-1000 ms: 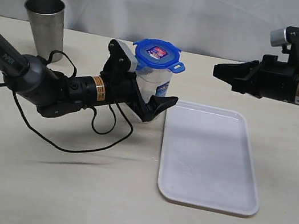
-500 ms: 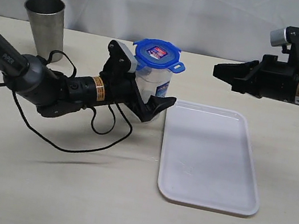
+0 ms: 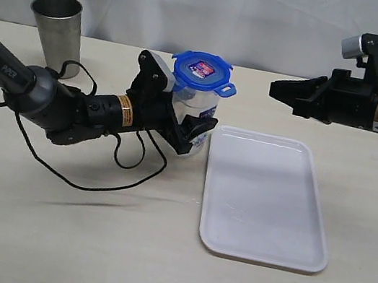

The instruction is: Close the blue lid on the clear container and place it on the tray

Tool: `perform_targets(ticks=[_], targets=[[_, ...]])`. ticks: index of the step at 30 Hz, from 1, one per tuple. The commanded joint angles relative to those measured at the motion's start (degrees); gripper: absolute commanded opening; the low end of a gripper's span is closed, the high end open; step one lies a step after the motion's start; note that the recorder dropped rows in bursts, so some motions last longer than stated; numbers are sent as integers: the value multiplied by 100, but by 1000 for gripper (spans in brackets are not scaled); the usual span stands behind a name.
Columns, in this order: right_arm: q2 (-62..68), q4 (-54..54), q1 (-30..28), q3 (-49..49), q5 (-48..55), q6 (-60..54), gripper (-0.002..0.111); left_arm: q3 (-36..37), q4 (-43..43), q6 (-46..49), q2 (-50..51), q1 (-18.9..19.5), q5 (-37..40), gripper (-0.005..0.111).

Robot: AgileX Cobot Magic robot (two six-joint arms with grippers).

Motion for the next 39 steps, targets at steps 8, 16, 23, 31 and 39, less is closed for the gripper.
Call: perform_targets(ticks=[8, 16, 23, 31, 39], targets=[[-90, 116, -1, 28, 1, 227, 4, 0, 2586, -1188, -313, 683, -467, 0], [-711, -313, 87, 28, -227, 1034, 10, 0, 4151, -1655, -313, 1190, -1758, 0], [-1576, -1610, 1304, 47, 2675, 3264, 25, 0, 4656, -1655, -313, 1376, -1758, 0], [-1626, -1610, 1582, -85, 2706, 4074, 44, 0, 4869, -1450, -313, 1376, -1758, 0], [-1611, -1591, 1597, -984, 1755, 4441, 53, 0, 4825, -1292, -313, 1376, -1758, 0]])
